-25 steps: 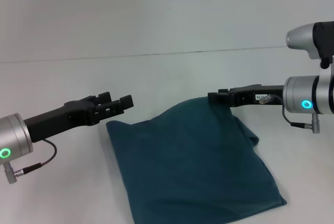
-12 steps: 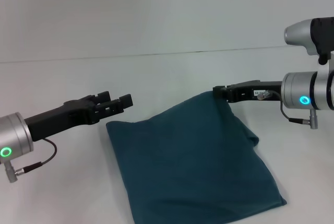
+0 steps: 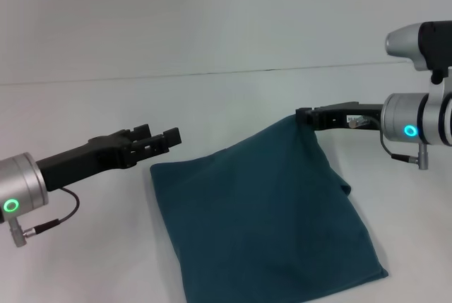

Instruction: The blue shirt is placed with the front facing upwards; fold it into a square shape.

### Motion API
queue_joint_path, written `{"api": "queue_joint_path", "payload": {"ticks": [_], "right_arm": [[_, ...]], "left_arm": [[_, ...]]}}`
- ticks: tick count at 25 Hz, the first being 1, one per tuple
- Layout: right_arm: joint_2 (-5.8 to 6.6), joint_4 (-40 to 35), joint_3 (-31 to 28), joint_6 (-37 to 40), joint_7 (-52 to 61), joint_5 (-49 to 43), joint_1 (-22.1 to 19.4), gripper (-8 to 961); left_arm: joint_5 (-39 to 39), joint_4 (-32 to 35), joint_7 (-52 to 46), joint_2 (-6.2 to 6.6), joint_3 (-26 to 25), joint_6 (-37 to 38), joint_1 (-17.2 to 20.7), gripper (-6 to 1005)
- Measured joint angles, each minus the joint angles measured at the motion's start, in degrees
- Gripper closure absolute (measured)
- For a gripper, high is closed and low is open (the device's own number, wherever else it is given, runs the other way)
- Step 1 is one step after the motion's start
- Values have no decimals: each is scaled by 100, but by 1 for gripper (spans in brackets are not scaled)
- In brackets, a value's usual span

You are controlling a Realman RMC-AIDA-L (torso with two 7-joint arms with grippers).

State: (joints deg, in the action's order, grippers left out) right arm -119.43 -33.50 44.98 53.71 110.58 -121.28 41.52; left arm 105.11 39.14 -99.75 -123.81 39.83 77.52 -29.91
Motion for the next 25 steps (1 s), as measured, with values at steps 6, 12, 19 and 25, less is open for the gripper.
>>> {"api": "queue_joint_path", "payload": {"ticks": [6,12,19,25], "right_arm": [[-8,161,14,-77,-179,38,-4,916],[15,15,-32,317,-980,850,-392,749],[28,-281,-39,1266,-1596,1084,-750,487],[40,-218,-1,1765,-2052,1053,-824,426]], "left_arm": [[0,-12,0,5,-2,-1,-18,66],[0,-53,5,1,37,-77,-46,70],[-16,-244,2,-7,70,-283,-140,75],[-58,-250,-17,-9,60,-245,-149,78]]}}
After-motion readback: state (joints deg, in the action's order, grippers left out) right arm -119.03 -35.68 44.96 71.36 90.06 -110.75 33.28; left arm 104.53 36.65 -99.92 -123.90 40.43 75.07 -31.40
